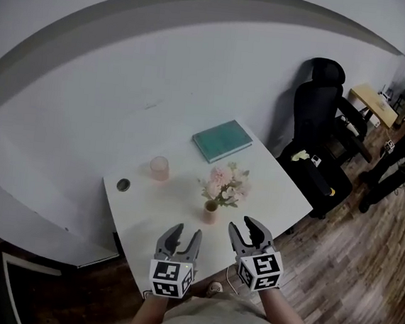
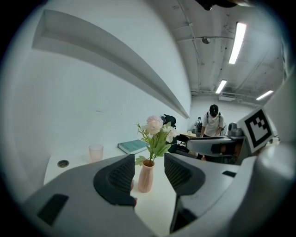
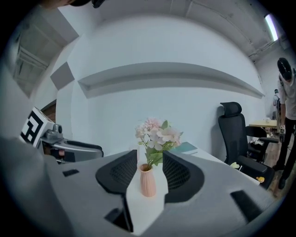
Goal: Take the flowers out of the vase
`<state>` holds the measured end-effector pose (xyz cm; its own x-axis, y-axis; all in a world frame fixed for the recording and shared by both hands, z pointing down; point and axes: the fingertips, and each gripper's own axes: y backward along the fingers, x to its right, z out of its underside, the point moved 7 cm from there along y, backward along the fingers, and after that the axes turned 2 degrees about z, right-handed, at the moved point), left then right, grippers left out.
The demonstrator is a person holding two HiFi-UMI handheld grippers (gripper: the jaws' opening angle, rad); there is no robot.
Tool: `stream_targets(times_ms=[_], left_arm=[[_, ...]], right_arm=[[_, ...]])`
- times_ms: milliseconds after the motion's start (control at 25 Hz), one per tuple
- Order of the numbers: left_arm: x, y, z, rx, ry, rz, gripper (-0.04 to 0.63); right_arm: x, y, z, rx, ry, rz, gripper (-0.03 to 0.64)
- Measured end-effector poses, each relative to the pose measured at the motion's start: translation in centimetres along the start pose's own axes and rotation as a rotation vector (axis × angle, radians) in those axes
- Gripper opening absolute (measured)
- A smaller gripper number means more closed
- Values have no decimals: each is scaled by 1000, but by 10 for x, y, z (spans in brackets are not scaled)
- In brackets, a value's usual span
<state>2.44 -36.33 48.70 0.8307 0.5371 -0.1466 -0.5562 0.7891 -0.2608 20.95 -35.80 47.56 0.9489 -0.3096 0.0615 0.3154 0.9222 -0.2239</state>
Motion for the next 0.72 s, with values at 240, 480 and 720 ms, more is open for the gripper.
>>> stream_targets(times_ms=[240, 480, 720], left_arm=[[-6, -4, 1, 1, 14, -65, 187], [-12, -11, 4, -6, 21, -115, 187], [-16, -14, 8, -11, 39, -154, 187]], right_arm=[[3, -22, 13, -37, -3, -63, 166], [11, -42, 24, -69, -7, -105, 166], [16, -60, 35, -103, 3, -140, 166]])
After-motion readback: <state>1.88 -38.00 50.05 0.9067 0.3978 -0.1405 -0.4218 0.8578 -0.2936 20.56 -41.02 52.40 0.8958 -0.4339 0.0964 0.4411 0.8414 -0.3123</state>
